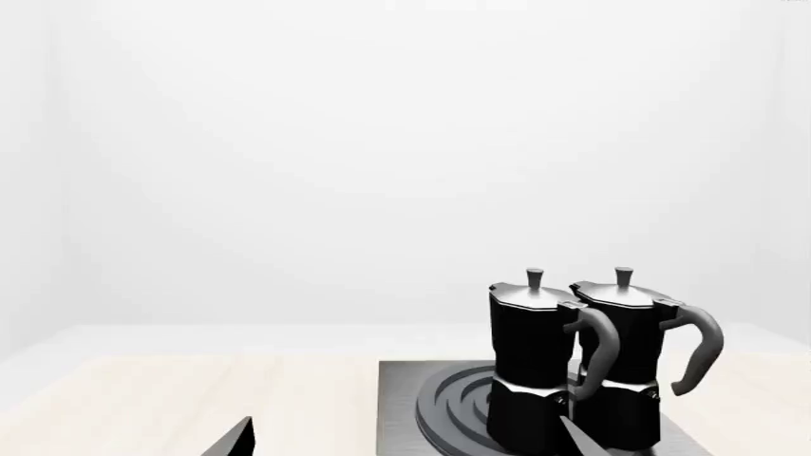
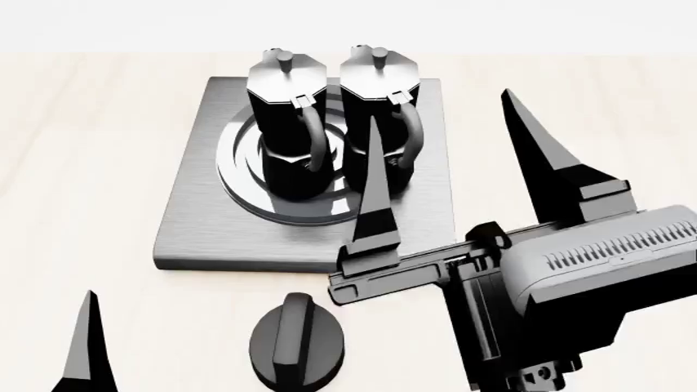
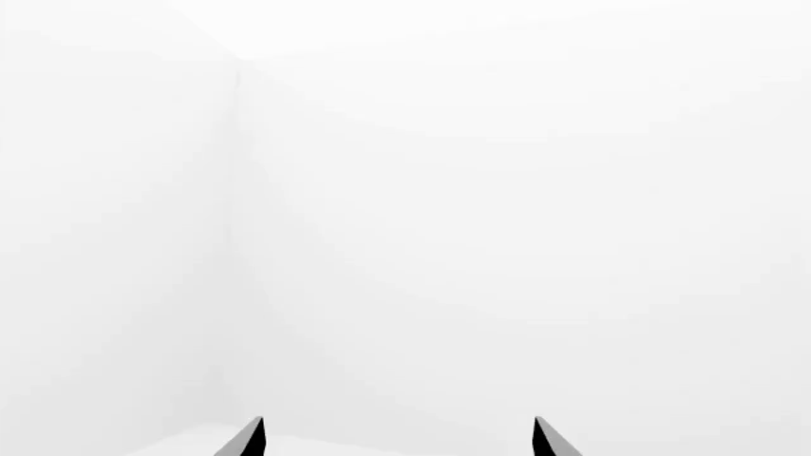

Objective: Put both moka pots on the stove.

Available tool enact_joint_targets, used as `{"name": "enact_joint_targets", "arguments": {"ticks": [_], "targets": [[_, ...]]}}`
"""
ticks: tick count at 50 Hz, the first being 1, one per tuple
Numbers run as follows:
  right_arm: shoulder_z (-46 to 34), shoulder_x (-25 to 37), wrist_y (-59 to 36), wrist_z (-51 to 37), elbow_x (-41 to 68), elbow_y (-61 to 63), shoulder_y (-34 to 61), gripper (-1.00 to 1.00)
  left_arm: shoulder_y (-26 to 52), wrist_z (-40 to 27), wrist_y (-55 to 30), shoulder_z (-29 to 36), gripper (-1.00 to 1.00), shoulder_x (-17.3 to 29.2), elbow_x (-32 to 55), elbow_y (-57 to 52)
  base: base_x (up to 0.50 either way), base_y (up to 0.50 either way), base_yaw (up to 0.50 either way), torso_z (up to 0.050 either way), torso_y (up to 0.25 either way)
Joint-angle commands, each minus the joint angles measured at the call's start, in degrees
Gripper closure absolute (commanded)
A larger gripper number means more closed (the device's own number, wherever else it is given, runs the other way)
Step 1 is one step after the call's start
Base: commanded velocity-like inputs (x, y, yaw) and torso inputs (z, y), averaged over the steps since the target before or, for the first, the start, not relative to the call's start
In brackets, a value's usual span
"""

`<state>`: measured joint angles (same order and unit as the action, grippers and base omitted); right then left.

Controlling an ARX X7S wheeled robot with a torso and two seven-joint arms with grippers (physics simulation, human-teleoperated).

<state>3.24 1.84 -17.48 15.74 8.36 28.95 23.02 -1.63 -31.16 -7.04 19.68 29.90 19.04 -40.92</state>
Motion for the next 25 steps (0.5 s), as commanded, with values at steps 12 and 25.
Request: {"name": "enact_joint_targets", "arguments": {"ticks": [12, 25], "targets": [[-3.8, 2.9, -0.4, -9.2, -0.9, 21.1, -19.7, -1.0, -0.2, -0.1, 0.3, 0.1, -1.0, 0.2, 0.3, -0.5, 0.0, 0.0, 0.0, 0.0, 0.0], [-3.6, 3.9, 7.1, -10.2, -0.6, 19.7, -28.0, -1.0, -0.2, -0.2, 0.4, 0.5, -1.0, 0.3, 0.0, -0.6, 0.0, 0.0, 0.0, 0.0, 0.0]]}}
